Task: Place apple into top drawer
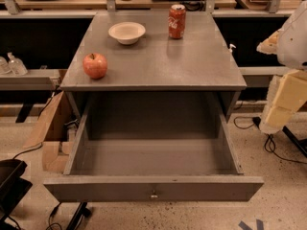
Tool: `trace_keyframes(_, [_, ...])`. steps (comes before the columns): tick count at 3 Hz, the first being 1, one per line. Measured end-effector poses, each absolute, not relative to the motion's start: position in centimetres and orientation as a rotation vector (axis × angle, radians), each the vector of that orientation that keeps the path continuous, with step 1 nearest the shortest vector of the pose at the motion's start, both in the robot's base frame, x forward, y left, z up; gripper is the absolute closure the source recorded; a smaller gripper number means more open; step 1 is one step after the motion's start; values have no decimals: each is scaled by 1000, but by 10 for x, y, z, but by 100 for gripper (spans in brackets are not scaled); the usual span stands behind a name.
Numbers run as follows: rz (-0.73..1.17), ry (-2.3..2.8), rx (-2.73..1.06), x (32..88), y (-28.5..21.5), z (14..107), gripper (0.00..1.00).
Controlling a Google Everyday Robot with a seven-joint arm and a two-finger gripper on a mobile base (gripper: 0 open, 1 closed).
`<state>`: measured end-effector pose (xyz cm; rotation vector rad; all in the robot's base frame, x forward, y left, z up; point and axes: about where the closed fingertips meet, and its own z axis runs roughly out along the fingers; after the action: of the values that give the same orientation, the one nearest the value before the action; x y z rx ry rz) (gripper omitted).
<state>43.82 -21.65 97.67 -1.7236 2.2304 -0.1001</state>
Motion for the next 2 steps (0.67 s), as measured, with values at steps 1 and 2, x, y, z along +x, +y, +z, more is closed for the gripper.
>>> trace_keyframes(1, [-101, 2206, -1720, 446, -212, 977, 0])
trace_keyframes(2, [-21, 2118, -1676, 478, -192, 966, 0])
